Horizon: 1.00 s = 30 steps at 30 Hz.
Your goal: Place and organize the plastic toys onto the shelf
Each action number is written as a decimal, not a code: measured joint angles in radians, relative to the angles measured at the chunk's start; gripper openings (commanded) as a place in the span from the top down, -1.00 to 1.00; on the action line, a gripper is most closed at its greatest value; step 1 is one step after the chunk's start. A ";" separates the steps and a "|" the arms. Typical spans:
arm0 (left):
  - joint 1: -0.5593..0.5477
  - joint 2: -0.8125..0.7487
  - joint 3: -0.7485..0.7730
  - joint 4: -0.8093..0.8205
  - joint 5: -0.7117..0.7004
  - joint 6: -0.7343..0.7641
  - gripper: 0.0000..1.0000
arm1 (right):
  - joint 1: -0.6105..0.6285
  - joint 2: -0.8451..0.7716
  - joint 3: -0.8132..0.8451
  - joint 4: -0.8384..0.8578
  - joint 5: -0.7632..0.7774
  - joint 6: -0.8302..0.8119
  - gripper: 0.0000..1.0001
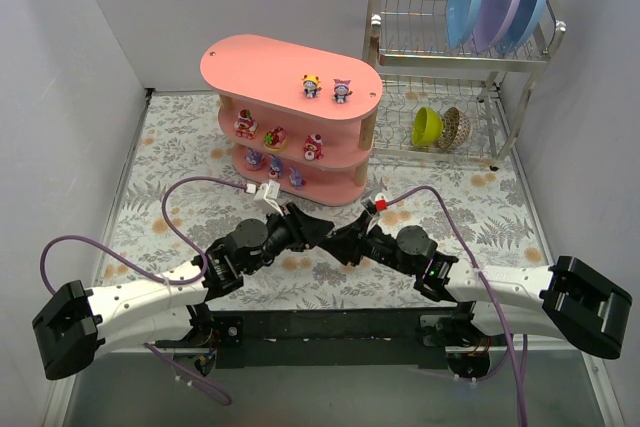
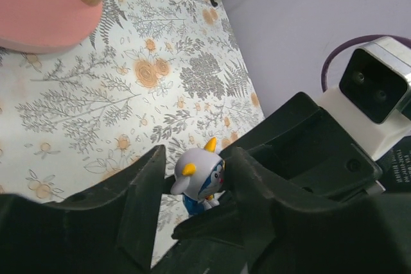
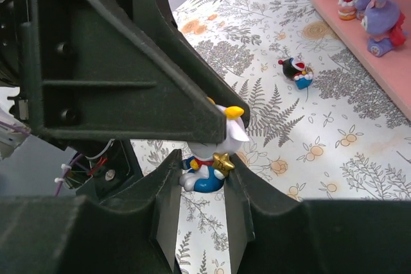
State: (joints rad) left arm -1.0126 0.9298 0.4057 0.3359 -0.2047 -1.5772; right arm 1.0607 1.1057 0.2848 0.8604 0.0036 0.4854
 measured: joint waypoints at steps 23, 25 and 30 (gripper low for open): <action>-0.102 0.248 0.415 -0.599 -0.236 -0.223 -0.70 | 0.000 -0.053 0.000 -0.209 0.136 -0.256 0.97; -0.108 0.282 0.432 -0.626 -0.246 -0.245 -0.61 | 0.000 -0.053 0.000 -0.214 0.140 -0.261 0.97; -0.111 0.346 0.458 -0.657 -0.249 -0.283 -0.43 | 0.003 -0.053 0.000 -0.216 0.145 -0.273 0.97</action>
State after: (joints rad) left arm -1.1240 1.2762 0.8635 -0.3214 -0.4534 -1.8606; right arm 1.0641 1.0527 0.2848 0.6445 0.1482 0.2127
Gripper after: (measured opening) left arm 0.752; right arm 0.360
